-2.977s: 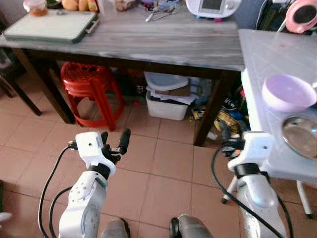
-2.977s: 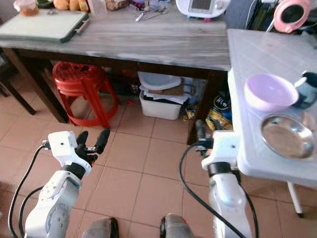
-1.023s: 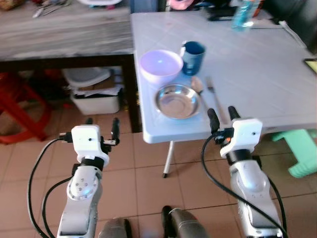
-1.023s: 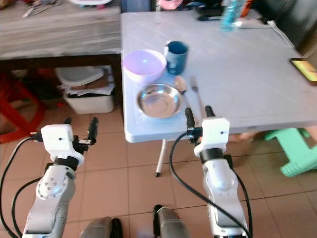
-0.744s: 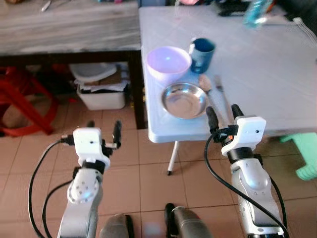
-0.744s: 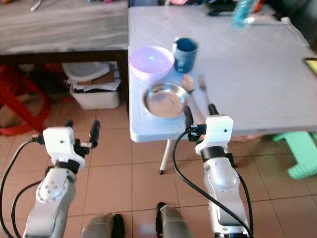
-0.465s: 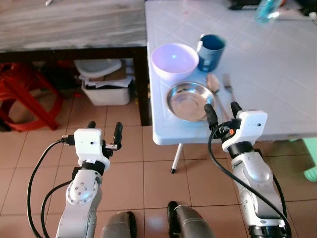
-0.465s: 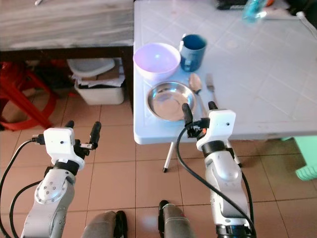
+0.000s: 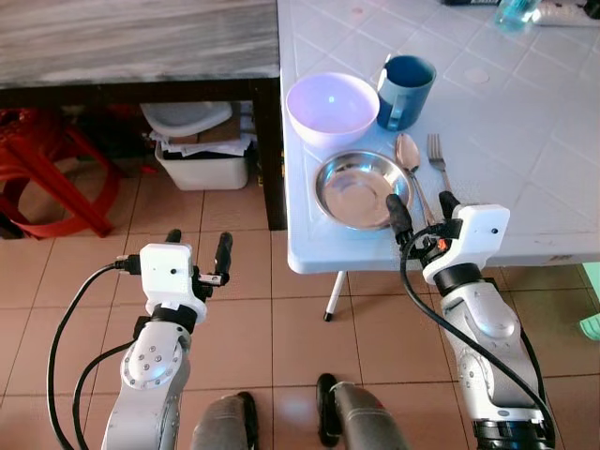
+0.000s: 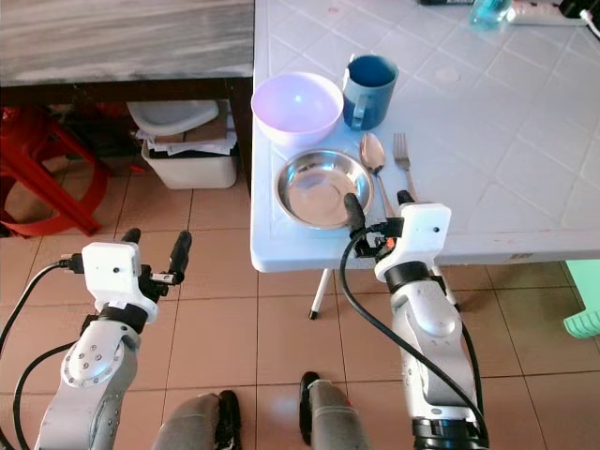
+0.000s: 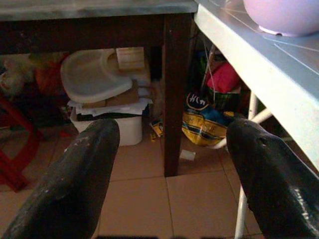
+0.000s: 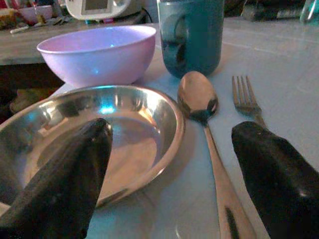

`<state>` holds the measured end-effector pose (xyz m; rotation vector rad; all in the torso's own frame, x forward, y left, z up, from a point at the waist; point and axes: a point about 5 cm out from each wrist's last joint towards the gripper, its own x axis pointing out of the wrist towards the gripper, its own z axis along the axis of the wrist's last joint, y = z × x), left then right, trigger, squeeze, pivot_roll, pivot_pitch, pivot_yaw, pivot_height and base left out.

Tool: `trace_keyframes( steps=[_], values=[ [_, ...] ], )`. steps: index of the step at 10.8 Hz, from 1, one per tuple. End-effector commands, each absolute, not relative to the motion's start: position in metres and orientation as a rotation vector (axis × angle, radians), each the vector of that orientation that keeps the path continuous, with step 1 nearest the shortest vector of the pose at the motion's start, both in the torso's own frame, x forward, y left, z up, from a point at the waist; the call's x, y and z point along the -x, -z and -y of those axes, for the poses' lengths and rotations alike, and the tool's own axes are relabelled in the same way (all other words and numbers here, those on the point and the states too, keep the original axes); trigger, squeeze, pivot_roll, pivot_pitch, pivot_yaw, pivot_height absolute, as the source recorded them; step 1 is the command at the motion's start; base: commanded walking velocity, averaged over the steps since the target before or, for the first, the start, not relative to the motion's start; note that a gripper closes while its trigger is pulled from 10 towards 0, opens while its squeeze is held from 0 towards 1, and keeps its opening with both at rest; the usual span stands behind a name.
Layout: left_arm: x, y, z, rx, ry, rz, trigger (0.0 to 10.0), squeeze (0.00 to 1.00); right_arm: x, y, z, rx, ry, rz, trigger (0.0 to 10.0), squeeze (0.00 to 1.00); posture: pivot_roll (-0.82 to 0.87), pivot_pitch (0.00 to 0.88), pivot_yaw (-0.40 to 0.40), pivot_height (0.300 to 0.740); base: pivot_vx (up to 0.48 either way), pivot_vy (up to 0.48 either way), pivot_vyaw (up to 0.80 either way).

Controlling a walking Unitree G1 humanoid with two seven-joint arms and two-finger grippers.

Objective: Setting the table

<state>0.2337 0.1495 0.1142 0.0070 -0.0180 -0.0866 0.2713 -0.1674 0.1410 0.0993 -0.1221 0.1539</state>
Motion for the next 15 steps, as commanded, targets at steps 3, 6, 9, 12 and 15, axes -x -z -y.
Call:
trace_keyframes(
  steps=[3, 6, 9, 12, 15],
  values=[
    [-0.230, -0.115, -0.150, -0.016, 0.100, 0.005, 10.0, 0.00, -0.274, -0.142, 0.170, -0.183, -0.192, 0.084, 10.0, 0.00, 0.00, 0.252, 0.025, 0.740, 0.000, 0.000, 0.00],
    [-0.228, -0.114, -0.150, -0.015, 0.110, -0.009, 10.0, 0.00, -0.275, -0.144, 0.168, -0.197, -0.236, 0.065, 10.0, 0.00, 0.00, 0.262, 0.028, 0.740, 0.000, 0.000, 0.00],
    [-0.227, -0.114, -0.150, -0.016, 0.117, -0.014, 10.0, 0.00, -0.276, -0.150, 0.161, -0.216, -0.280, 0.068, 10.0, 0.00, 0.00, 0.264, 0.028, 0.740, 0.000, 0.000, 0.00],
    [-0.227, -0.114, -0.149, -0.017, 0.122, -0.017, 10.0, 0.00, -0.276, -0.151, 0.157, -0.223, -0.305, 0.060, 10.0, 0.00, 0.00, 0.269, 0.027, 0.740, 0.000, 0.000, 0.00],
    [-0.227, -0.114, -0.148, -0.021, 0.135, -0.017, 10.0, 0.00, -0.280, -0.150, 0.151, -0.226, -0.320, 0.033, 0.0, 0.00, 0.00, 0.272, 0.028, 0.740, 0.000, 0.000, 0.00]
  ],
)
